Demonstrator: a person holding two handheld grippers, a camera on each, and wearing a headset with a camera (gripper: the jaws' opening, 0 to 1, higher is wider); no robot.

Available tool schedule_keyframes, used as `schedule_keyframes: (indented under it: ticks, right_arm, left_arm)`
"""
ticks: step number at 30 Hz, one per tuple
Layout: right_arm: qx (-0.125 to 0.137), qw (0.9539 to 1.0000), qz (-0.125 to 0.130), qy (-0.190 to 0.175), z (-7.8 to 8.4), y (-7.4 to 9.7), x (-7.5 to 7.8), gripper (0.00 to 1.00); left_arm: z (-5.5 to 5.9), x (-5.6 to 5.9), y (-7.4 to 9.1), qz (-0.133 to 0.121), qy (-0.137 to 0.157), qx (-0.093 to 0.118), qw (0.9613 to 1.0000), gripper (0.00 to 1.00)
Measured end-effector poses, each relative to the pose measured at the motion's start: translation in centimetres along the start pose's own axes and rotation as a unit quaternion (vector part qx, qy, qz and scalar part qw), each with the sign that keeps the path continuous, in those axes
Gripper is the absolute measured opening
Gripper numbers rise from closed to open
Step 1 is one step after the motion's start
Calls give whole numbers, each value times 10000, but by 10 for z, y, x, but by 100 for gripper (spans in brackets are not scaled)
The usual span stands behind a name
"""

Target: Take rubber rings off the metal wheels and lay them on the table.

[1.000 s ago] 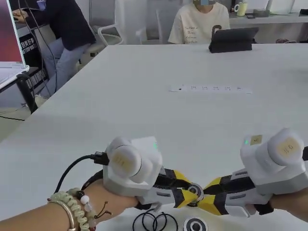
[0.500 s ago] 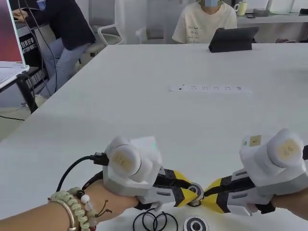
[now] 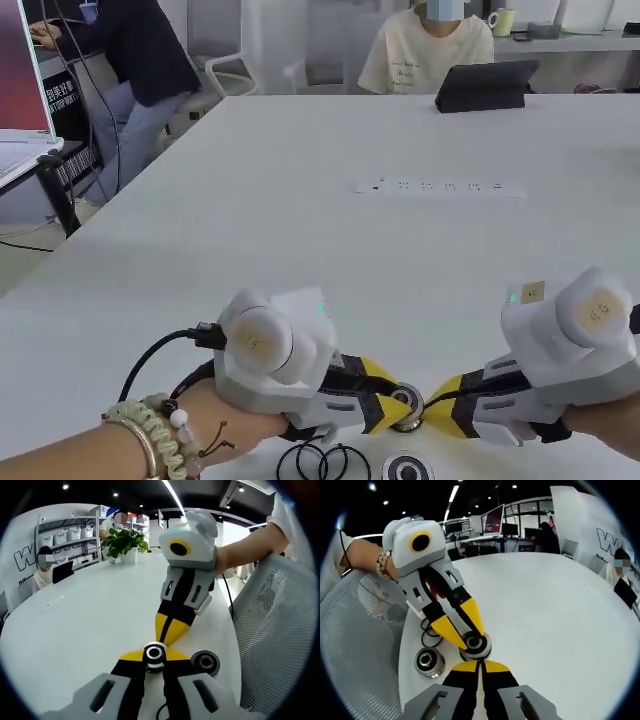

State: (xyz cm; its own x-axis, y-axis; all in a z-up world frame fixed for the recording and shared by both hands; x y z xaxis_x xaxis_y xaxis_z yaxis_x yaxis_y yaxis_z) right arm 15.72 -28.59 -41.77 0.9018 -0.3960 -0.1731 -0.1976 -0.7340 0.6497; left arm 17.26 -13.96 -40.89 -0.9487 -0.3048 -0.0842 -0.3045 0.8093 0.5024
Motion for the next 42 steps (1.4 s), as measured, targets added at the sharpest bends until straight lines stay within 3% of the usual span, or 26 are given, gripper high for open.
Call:
schedule_keyframes:
  ticks: [7,9,13,14,19,20,21,24,27,32,35,42]
  right_arm:
    - [121,9981,-51,-596,2,2,4,0]
    - [196,9941,-70,-1066,2,3,4,0]
    - [286,9889,-116,-1454,3,5,7,0]
    - [279,9848,-175,-1707,4,5,7,0]
    - [255,9810,-147,-1916,2,4,9,0]
    - [249,9790,-137,-2019,3,4,8,0]
    - [282,9733,-90,-2278,3,4,8,0]
    - [417,9698,-168,-2399,5,7,8,0]
    - [653,9596,-252,-2724,6,9,8,0]
    - [915,9479,-388,-3028,3,13,7,0]
    - [882,9506,-358,-2954,3,12,5,0]
    - [871,9520,-370,-2910,-2,11,0,0]
  left_arm:
    - [0,0,0,9,-22,18,10000,7]
    - [0,0,0,7,-24,18,10000,7]
    - [0,0,-1,4,-28,21,10000,7]
    - [0,0,-1,2,-30,25,10000,7]
    - [0,0,-1,-2,-34,33,10000,7]
    - [-1,0,-1,-3,-37,34,10000,7]
    - [-1,0,-1,-2,-36,33,10000,7]
    - [-1,0,-1,-7,-31,33,10000,7]
    - [-1,0,-1,-7,-30,36,10000,7]
    - [0,0,0,-25,-11,50,10000,7]
    - [0,0,0,-27,1,61,10000,7]
    - [0,0,-1,-50,7,38,10000,7]
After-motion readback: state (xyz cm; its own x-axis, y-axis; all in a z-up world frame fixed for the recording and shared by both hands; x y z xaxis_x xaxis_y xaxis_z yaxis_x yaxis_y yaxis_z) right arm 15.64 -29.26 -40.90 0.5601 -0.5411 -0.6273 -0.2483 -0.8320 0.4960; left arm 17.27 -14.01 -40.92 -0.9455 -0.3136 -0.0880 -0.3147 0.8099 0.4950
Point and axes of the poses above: the centre of the closed fingertips' face, and the gripper's own axes: y roughly backward along the fingers, x roughly to its right, z roughly out of its underside, the point moved 9 cm from there along y, roughly backward along the fingers, and after that the axes turned 6 degrees about -z, right-handed, at the moved point
